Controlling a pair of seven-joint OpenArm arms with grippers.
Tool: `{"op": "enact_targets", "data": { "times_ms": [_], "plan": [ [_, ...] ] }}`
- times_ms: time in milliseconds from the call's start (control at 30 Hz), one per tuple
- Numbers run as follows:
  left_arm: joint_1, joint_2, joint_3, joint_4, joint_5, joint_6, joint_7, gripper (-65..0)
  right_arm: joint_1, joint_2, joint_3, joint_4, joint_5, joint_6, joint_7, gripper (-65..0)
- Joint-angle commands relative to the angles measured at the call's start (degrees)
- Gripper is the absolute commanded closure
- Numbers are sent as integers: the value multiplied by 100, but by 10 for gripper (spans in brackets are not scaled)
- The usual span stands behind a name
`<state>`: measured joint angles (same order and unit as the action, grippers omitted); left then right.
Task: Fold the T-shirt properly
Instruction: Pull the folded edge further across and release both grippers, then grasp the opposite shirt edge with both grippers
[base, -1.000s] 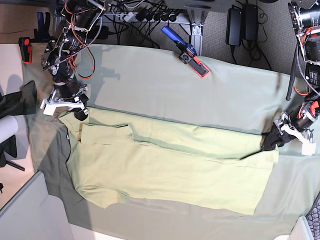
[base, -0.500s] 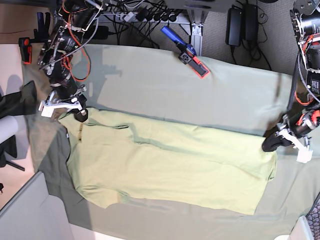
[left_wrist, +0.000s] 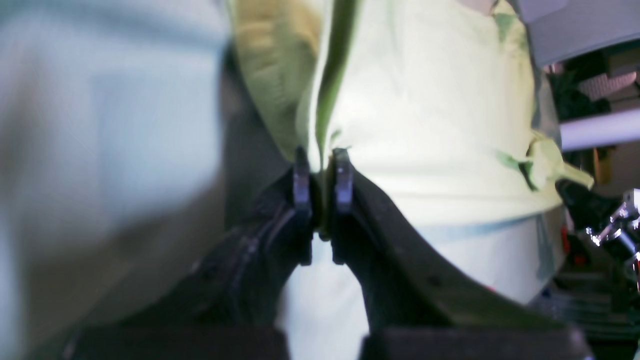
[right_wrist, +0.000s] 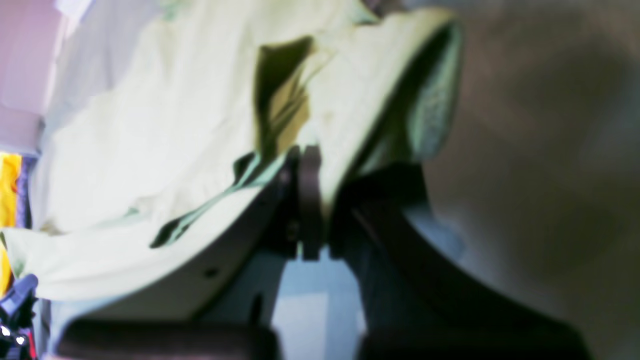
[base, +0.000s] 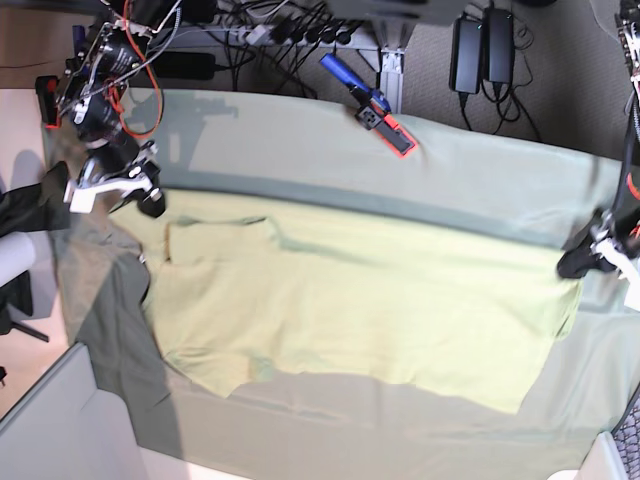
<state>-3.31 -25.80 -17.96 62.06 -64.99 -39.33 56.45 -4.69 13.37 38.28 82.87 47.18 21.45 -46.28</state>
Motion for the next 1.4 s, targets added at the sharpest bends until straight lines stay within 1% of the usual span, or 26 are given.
{"op": "enact_targets", "data": {
  "times_ms": [0,233,367,467,600,633,733,767,800,867,900,933,967,1067,1167,1233,1300,1367],
  "plan": [
    [44,-175,-55,151,-109,-67,-107,0,-20,120,83,184,92,149,138,0],
    [1029,-199,-417,1097,-210,-67,-90,0,-785,122,223,920,155,151,125,0],
    [1519,-197,-479,1733,-210,-67,-92,0,-1200,122,350,1335,170,151,127,0],
    [1779,-197,-479,2037,-208,-67,-114,0,-1440,122,459,1488,170,149,127,0],
    [1906,-179,-479,2085,-201,-67,-164,0,-1681,122,581,1517,155,151,131,0],
    [1906,-179,-479,2085,-199,-67,-190,-53,-1716,120,586,1515,116,149,149,0],
    [1904,-181,-479,2083,-94,-67,-262,-248,-1788,105,584,1506,33,149,151,0],
    [1904,-181,-479,2083,-76,-67,-264,-295,-1790,105,584,1506,13,149,151,0],
    [1906,-181,-479,2083,-76,-67,-262,-322,-1788,107,584,1506,-39,149,157,-69],
    [1906,-184,-481,2083,-76,-67,-262,-330,-1788,107,584,1506,-138,149,234,-257],
    [1904,-184,-494,2085,-79,-67,-262,-330,-1788,107,584,1506,-168,149,278,-326],
    [1904,-184,-529,2085,-90,-67,-264,-330,-1786,109,586,1506,-192,149,284,-367],
    [1904,-184,-599,2085,-142,-67,-264,-330,-1786,109,586,1506,-219,146,289,-377],
    [1864,-184,-979,2085,-319,-67,-291,-329,-1786,109,590,1508,-240,146,297,-377],
    [1722,-195,-1357,2087,-345,-67,-321,-329,-1768,107,658,1512,-240,144,299,-377],
    [1558,-219,-1399,2087,-297,-67,-411,-329,-1740,109,750,1512,-236,146,334,-377],
    [1346,-214,-1342,2085,-9,-67,-638,-329,-1698,109,831,1512,-240,146,407,-377],
    [1106,-216,-1132,2085,457,-67,-1016,-329,-1637,109,887,1512,-245,146,409,-377]
  ]
}}
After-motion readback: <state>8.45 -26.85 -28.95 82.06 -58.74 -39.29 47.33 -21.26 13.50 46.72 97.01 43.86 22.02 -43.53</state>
